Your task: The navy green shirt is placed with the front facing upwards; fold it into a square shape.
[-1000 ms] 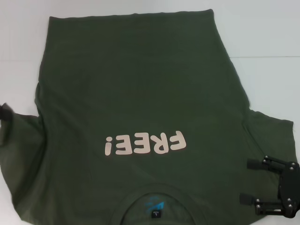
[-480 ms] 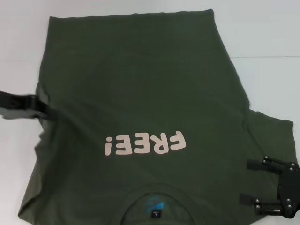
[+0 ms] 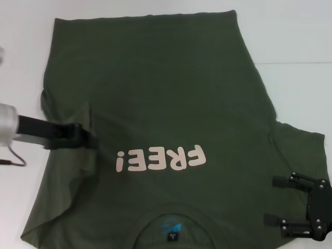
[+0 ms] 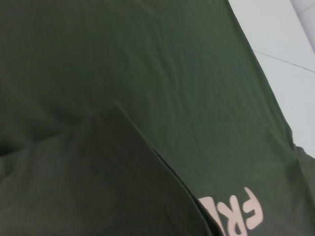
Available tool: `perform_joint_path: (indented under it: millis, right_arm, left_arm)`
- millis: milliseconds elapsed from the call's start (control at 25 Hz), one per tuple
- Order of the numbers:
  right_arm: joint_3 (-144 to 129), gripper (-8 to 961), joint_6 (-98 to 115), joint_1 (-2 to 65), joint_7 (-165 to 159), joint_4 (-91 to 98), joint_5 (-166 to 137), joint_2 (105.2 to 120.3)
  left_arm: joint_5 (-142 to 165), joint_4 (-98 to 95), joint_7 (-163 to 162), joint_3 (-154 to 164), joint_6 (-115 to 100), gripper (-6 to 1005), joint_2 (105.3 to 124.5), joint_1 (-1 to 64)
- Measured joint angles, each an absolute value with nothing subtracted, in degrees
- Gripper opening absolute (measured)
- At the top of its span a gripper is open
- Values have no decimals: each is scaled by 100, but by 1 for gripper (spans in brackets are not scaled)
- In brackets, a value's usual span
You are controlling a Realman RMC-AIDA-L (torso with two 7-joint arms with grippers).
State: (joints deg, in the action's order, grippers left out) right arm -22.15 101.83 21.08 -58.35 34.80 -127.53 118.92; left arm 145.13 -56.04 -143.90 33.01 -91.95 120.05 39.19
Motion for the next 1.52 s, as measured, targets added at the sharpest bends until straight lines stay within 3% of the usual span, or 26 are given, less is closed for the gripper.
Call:
perform_joint_path:
  millis: [160, 480, 1520]
  right_arm:
    - [-2215, 941, 10165, 2108, -5835, 3473, -12753, 11892]
    - [-2215, 941, 10131, 2108, -5823, 3414, -12753, 11889]
    - [-2215, 942, 10116, 2126, -5801, 3401, -12753, 11891]
  left_arm:
    - [14505, -5325, -14300, 3317, -8962, 55, 12172, 3946]
    - [14473, -4884, -14287, 3321, -8518, 56, 12253, 4024]
    - [14057, -4790, -14350, 3266, -8561, 69, 12004, 3884]
